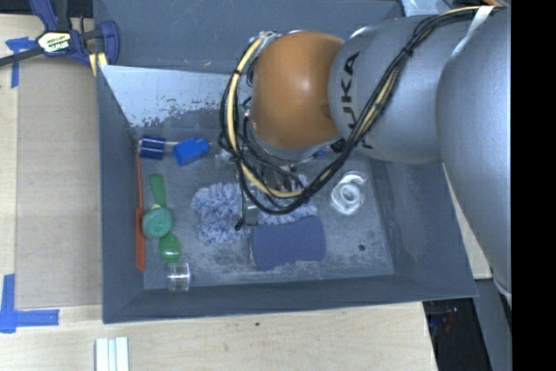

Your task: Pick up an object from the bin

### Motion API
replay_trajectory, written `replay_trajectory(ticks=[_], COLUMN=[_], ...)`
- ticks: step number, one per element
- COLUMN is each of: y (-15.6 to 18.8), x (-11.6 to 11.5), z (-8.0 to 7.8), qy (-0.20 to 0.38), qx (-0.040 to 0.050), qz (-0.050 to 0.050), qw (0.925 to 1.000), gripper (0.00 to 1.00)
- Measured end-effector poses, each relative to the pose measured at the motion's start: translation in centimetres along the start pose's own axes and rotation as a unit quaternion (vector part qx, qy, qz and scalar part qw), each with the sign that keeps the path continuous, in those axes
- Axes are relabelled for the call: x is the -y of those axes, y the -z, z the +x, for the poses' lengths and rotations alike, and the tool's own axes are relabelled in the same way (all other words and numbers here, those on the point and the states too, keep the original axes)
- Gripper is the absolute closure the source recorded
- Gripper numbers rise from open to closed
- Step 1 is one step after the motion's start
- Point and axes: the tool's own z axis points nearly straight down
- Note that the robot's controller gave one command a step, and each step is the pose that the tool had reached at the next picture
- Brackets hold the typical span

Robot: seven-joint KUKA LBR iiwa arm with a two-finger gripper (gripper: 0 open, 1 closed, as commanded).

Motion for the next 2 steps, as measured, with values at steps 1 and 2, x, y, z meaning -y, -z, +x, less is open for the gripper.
replay_trajectory(ticks=[1,2], y=[-4.2,-7.0], x=[0.7,2.8], z=[-1.3,-2.7], qy=[0.11,0.058], qx=[-0.0046,-0.0012], qz=[-0.002,-0.001], qw=[0.9939,0.9983], gripper=[0.0,0.0])
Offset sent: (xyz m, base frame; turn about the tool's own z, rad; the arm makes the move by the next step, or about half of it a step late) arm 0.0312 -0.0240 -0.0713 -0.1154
